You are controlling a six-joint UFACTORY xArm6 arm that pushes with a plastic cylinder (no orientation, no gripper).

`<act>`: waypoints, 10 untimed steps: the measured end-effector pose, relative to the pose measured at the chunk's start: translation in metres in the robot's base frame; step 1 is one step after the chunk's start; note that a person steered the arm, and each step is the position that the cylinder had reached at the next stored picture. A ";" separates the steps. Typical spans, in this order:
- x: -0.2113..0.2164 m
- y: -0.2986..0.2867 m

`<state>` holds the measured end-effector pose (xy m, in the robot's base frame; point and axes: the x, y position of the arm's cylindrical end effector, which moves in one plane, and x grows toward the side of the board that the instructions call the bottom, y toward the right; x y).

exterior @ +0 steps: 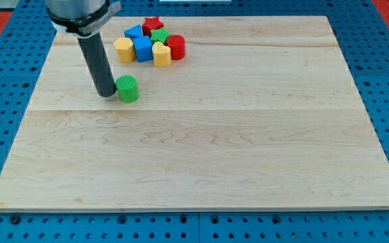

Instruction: Slide the green circle closer to the group of blocks

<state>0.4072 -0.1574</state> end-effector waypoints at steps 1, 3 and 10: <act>0.020 0.002; 0.024 0.034; -0.047 0.034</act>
